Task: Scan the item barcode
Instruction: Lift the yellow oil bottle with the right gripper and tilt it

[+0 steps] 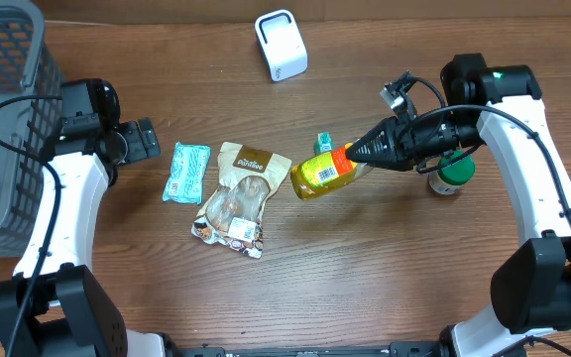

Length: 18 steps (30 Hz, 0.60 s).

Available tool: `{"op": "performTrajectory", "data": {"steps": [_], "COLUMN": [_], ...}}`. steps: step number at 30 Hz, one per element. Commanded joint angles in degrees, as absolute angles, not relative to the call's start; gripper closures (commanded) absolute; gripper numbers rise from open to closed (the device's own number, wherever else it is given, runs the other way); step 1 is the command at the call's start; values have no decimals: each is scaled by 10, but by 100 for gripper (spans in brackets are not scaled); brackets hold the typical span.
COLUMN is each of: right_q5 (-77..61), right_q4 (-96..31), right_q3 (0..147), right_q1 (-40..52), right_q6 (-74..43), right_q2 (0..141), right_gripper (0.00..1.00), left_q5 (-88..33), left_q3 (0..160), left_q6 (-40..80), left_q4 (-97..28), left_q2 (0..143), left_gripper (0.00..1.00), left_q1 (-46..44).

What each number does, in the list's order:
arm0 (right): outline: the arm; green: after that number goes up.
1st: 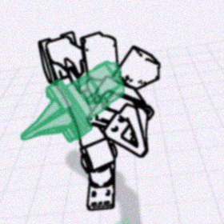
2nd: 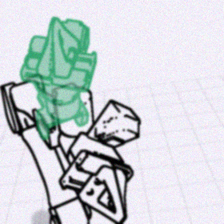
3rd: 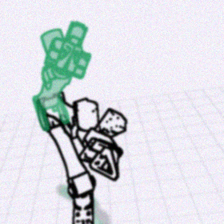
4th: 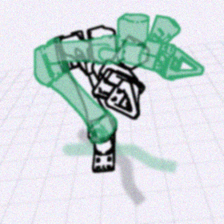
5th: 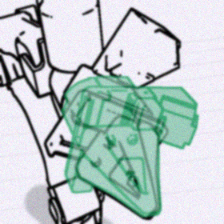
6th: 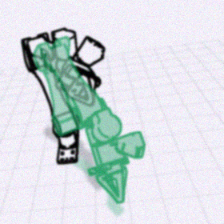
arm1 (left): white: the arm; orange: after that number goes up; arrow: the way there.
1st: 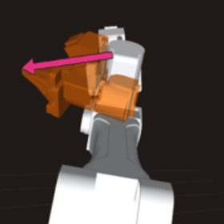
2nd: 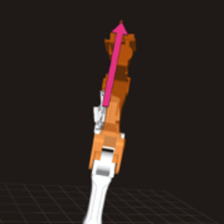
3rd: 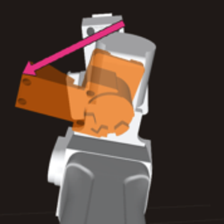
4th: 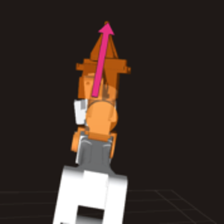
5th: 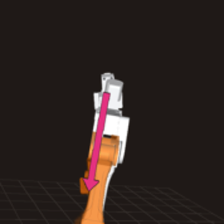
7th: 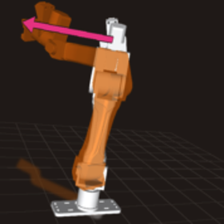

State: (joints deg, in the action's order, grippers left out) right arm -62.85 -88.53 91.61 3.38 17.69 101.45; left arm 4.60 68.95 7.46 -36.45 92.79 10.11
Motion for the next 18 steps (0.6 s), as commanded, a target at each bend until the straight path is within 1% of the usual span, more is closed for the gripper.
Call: {"op": "performTrajectory", "data": {"steps": [1,18], "right_q5": [-663,-661], "right_q4": [-888,-892], "right_q3": [935,934], "right_q1": [33,34], "right_q6": [199,200], "right_q2": [999,999], "right_gripper": [76,75], "left_q5": [49,49], "left_q3": [701,701], "left_q6": [68,68], "left_q4": [-364,-364], "left_q2": [919,919], "left_gripper": [0,0], "left_q1": [97,97]}}
